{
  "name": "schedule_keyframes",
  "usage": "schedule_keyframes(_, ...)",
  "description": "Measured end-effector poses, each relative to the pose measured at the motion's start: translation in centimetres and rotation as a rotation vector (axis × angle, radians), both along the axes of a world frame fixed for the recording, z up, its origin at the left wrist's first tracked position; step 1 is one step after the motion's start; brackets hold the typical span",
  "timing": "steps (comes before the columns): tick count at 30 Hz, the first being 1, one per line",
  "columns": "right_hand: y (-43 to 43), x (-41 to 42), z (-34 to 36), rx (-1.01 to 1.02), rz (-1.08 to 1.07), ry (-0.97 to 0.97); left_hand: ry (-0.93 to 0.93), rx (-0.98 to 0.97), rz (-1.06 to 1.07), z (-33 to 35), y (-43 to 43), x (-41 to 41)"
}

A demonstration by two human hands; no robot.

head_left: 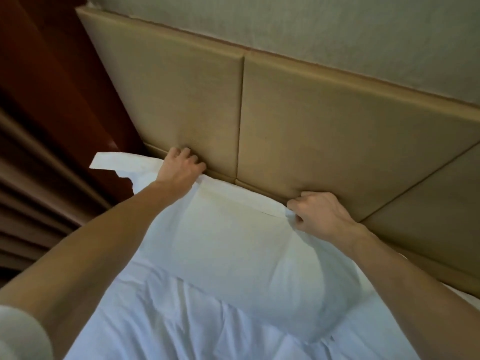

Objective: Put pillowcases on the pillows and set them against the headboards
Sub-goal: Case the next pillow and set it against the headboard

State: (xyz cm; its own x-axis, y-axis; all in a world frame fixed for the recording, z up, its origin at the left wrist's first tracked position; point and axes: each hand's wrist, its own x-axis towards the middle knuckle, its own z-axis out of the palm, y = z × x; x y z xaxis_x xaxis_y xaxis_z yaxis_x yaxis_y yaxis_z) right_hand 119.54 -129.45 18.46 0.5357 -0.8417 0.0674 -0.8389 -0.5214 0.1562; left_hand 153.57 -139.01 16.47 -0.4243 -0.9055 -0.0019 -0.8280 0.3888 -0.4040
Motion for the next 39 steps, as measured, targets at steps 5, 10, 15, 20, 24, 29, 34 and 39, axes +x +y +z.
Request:
schedule_keyframes(5,-0.3,-0.4,-1.2,-0.024,0.024,-0.01,0.127,-0.066,0.141,-2.6,2.1,-0.3)
schedule_keyframes(10,1.2,0.6,-1.0,0.099,-0.127,0.028,0.152,-0.144,0.176,-2.3,4.5,1.4)
schedule_keyframes(15,2.9,2.1,-0.8,0.152,-0.175,-0.028,0.138,-0.157,0.149,-0.8,5.3,2.3)
schedule_keyframes(20,1.9,4.4,1.4,0.155,-0.192,0.009,0.214,-0.222,0.202,1.1,3.4,3.9)
schedule_keyframes(24,1.7,5.6,1.0,0.159,-0.221,0.101,0.291,-0.142,0.182,0.3,3.3,4.1)
schedule_keyframes(29,1.8,7.0,-1.8,0.181,-0.321,0.226,0.362,-0.062,0.218,-2.8,4.7,4.0)
schedule_keyframes(34,2.1,7.6,-2.3,0.18,-0.367,0.253,0.529,-0.05,0.206,-4.6,5.1,5.2)
schedule_keyframes(39,2.1,8.2,-1.1,0.186,-0.399,0.23,1.061,-0.065,0.406,-7.2,9.8,4.0)
